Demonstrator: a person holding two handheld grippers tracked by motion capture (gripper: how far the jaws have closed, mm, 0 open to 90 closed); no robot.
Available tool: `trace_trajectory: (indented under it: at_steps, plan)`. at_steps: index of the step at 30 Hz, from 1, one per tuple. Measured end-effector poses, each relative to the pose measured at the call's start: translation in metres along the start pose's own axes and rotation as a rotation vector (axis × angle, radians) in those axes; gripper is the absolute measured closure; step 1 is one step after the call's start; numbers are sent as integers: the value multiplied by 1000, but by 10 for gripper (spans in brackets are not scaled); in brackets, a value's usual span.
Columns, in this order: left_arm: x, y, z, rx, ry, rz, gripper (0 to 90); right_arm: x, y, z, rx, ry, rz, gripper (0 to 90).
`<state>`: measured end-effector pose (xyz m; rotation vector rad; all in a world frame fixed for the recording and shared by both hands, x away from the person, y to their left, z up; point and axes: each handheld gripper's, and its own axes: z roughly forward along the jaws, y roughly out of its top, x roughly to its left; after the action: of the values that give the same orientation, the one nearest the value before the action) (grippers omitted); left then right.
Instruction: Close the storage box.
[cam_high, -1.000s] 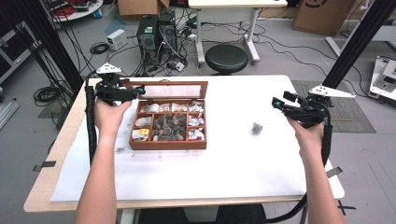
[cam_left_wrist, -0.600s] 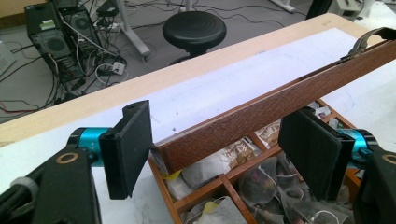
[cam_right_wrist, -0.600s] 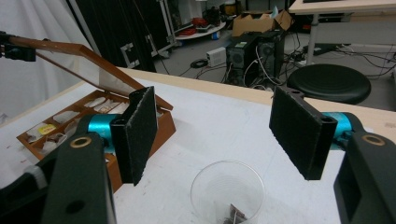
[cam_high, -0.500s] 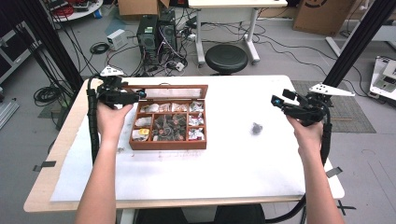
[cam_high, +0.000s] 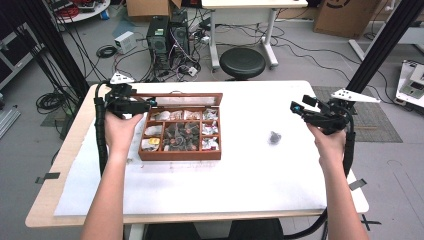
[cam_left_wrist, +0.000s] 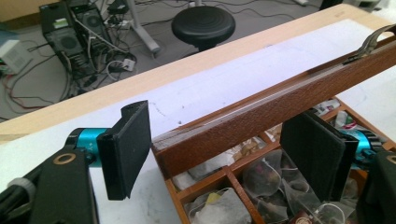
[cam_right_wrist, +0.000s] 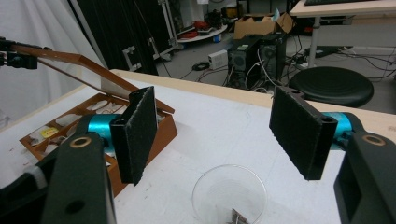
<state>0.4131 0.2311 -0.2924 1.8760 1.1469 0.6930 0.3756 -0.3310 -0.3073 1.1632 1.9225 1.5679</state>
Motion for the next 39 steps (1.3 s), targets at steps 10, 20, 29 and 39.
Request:
trace_trajectory:
  at_steps: [10,20,29,39]
  plan:
    - [-1,3,-2,7,19,-10,246,0,0,0,1,1,0,324]
    - [0,1,-6,-21,9,-128,246,0,0,-1,-8,4,5,324]
    - [4,-12,-10,-49,-53,-261,244,2,1,1,-5,9,-1,324]
    - [0,-27,-13,-63,-62,-286,247,3,2,1,-12,9,-3,324]
